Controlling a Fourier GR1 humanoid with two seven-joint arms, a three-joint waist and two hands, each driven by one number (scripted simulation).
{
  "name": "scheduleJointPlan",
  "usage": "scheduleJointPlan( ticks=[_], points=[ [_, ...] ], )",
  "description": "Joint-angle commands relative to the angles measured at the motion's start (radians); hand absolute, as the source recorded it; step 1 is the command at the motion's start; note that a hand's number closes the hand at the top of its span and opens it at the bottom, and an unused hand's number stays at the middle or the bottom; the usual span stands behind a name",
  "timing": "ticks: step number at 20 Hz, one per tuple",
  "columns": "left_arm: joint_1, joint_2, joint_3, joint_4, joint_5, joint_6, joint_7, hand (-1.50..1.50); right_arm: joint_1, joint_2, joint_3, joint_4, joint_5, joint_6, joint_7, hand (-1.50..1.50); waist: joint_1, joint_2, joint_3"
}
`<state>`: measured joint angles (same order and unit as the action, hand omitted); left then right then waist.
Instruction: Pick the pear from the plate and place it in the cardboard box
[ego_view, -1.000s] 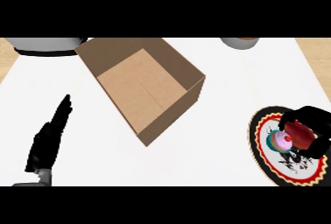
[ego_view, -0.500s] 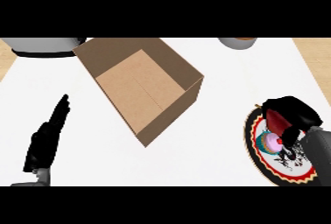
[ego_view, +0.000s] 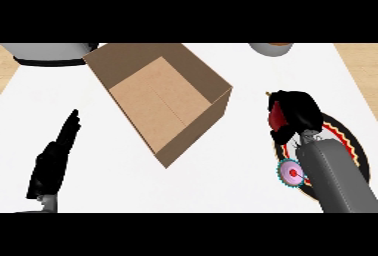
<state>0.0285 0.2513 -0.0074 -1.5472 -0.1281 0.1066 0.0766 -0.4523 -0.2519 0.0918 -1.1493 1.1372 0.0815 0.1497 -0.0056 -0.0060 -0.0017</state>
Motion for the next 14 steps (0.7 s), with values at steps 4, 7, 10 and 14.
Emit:
scheduleJointPlan(
  ticks=[4,7,10,14],
  points=[
    [-0.01,-0.011,-0.001,-0.017,-0.02,0.005,0.034,0.0,-0.017,0.053,-0.017,-0.298,-0.093,0.123,0.061,1.5,-0.003,0.0,0.001],
    [-0.014,0.008,0.022,-0.016,0.0,-0.011,0.024,0.0,-0.073,0.125,-0.068,-0.365,-0.216,0.095,0.024,1.5,-0.001,0.0,0.002],
    [0.007,-0.034,0.003,-0.001,-0.015,0.016,0.006,0.0,-0.057,0.172,-0.064,-0.459,-0.303,0.131,0.008,1.5,-0.003,0.0,0.001],
    [-0.064,-0.021,0.015,0.051,-0.018,-0.008,0.019,0.0,-0.132,0.215,-0.065,-0.426,-0.325,0.096,0.001,1.5,0.006,0.006,0.001]
  ],
)
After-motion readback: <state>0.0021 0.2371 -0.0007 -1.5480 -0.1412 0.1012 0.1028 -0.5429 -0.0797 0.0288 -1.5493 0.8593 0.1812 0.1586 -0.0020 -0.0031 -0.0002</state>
